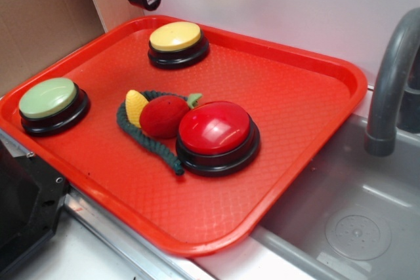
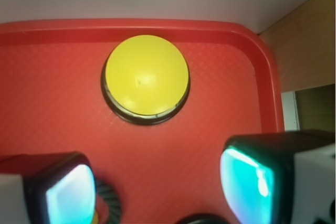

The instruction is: Push the yellow button.

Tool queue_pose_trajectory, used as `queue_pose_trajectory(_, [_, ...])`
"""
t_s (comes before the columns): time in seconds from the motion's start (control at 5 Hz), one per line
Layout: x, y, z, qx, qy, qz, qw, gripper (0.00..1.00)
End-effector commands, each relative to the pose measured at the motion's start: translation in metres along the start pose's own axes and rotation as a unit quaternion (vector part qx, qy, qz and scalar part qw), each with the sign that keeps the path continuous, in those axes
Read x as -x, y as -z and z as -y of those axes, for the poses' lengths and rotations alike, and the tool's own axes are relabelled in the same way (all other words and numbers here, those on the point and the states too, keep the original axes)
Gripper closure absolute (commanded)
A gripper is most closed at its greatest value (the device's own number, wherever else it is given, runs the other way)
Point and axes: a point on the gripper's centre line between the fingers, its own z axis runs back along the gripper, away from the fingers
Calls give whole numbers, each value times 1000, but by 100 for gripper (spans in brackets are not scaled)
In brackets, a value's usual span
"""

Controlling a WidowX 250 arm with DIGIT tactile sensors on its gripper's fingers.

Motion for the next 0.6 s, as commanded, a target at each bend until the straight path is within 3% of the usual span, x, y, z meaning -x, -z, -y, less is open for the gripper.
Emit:
queue_pose_trajectory(0.0, [-5, -34, 4, 7, -2, 21, 1000, 0])
queue_pose_trajectory(0.4, [7, -46, 10, 3, -9, 2, 1000, 0])
